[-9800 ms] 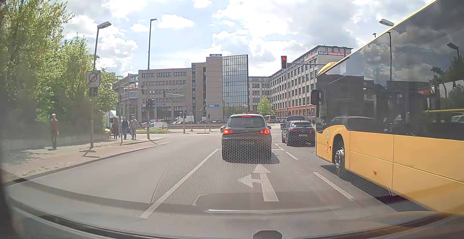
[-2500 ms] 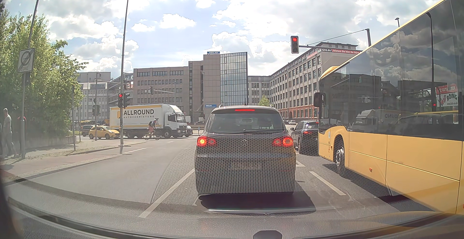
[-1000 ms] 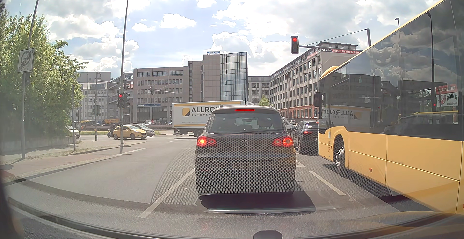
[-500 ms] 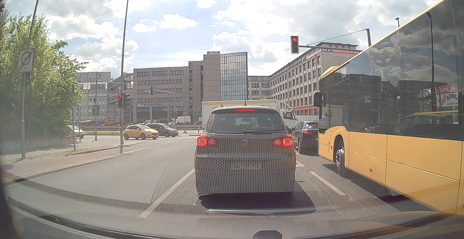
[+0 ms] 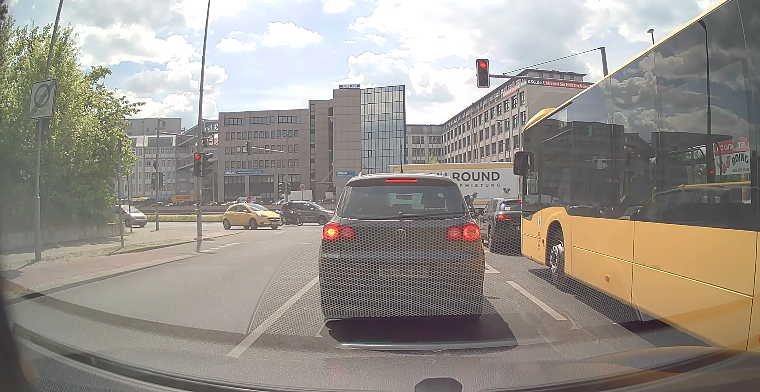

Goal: Follow the waypoints while adhering to traffic rules and regulations

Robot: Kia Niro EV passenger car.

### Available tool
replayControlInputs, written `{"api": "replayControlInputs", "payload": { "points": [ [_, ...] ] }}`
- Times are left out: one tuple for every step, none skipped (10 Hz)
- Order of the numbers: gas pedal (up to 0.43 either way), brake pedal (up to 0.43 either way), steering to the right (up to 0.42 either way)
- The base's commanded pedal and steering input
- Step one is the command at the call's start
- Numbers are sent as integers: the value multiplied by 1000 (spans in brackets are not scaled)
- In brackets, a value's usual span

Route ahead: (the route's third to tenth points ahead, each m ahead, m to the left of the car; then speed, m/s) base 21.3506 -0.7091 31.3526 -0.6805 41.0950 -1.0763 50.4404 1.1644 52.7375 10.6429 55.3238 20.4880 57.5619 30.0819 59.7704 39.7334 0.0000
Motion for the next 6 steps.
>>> {"api": "replayControlInputs", "payload": {
  "points": [
    [0,287,-1],
    [0,293,-1],
    [0,287,-1],
    [0,287,-1],
    [0,287,-1],
    [0,287,-1]
  ]
}}
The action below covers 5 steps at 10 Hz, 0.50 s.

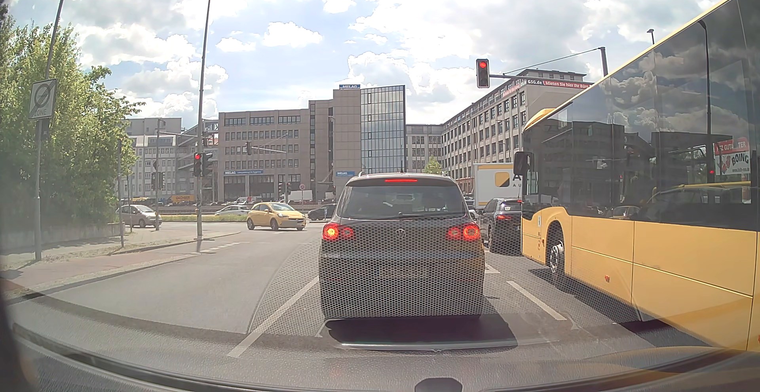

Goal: Follow the waypoints while adhering to traffic rules and regulations

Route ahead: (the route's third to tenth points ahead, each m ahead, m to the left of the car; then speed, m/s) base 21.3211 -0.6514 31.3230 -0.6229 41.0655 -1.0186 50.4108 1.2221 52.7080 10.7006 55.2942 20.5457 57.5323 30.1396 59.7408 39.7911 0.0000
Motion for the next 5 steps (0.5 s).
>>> {"api": "replayControlInputs", "payload": {
  "points": [
    [0,287,-1],
    [0,287,-1],
    [0,287,-1],
    [0,293,-1],
    [0,293,-1]
  ]
}}
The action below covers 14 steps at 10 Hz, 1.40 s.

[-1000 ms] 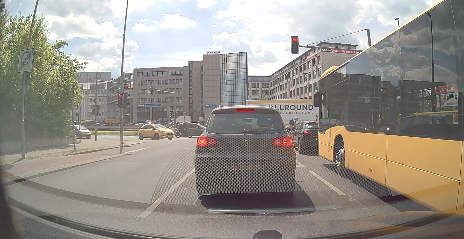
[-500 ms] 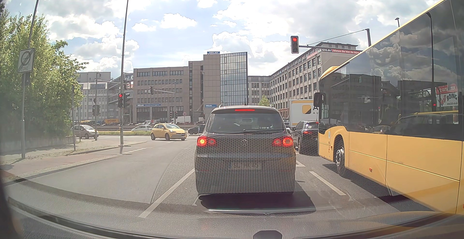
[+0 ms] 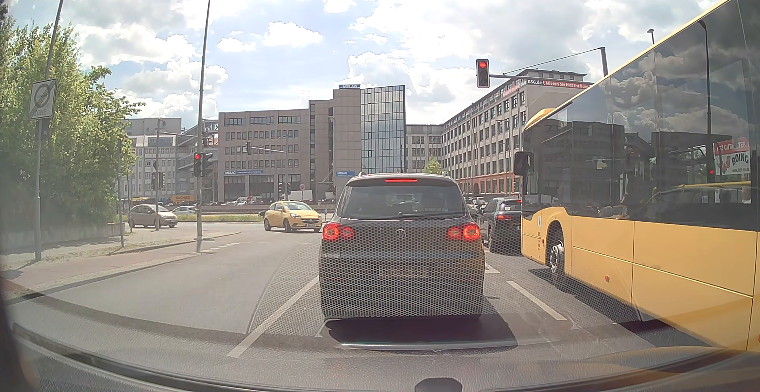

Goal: Follow the waypoints while adhering to traffic rules and regulations

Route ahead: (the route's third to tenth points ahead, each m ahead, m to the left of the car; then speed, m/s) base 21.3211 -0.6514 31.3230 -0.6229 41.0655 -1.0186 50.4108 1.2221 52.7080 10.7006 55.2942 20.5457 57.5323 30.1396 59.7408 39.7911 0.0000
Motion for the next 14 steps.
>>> {"api": "replayControlInputs", "payload": {
  "points": [
    [0,293,-1],
    [0,287,-1],
    [0,293,-1],
    [0,287,-1],
    [0,287,-1],
    [0,293,-1],
    [0,287,-1],
    [0,287,-1],
    [0,293,-1],
    [0,287,-1],
    [0,287,-1],
    [0,293,-1],
    [0,287,-1],
    [0,287,-1]
  ]
}}
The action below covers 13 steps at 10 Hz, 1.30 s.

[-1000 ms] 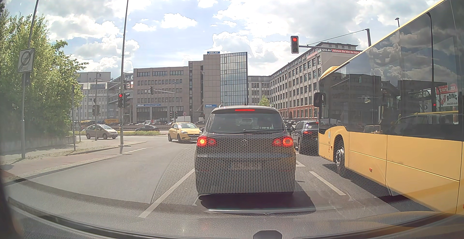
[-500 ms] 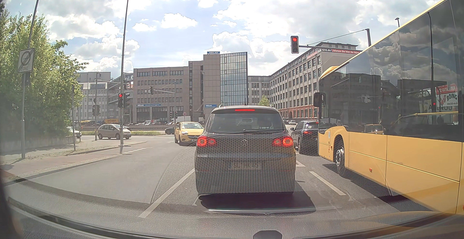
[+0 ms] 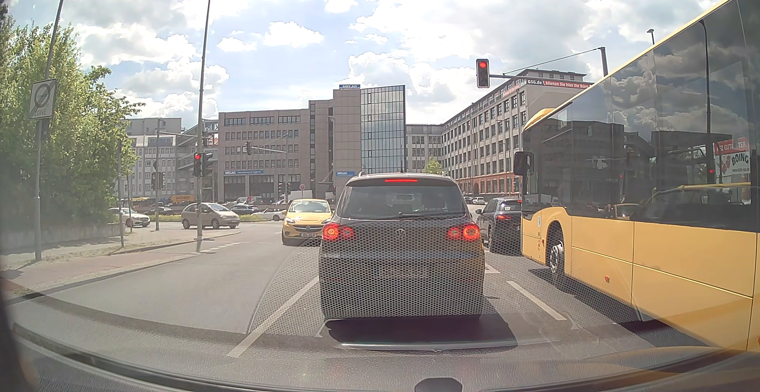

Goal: Follow the waypoints while adhering to traffic rules and regulations

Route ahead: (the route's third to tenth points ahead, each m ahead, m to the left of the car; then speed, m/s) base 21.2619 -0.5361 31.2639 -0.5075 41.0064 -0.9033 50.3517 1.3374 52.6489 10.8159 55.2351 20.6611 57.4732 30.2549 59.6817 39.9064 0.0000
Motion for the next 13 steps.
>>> {"api": "replayControlInputs", "payload": {
  "points": [
    [0,293,-1],
    [0,293,-1],
    [0,287,-1],
    [0,287,-1],
    [0,287,-1],
    [0,287,-1],
    [0,287,-1],
    [0,287,-1],
    [0,287,-1],
    [0,287,-1],
    [0,287,-1],
    [0,287,-1],
    [0,287,-1]
  ]
}}
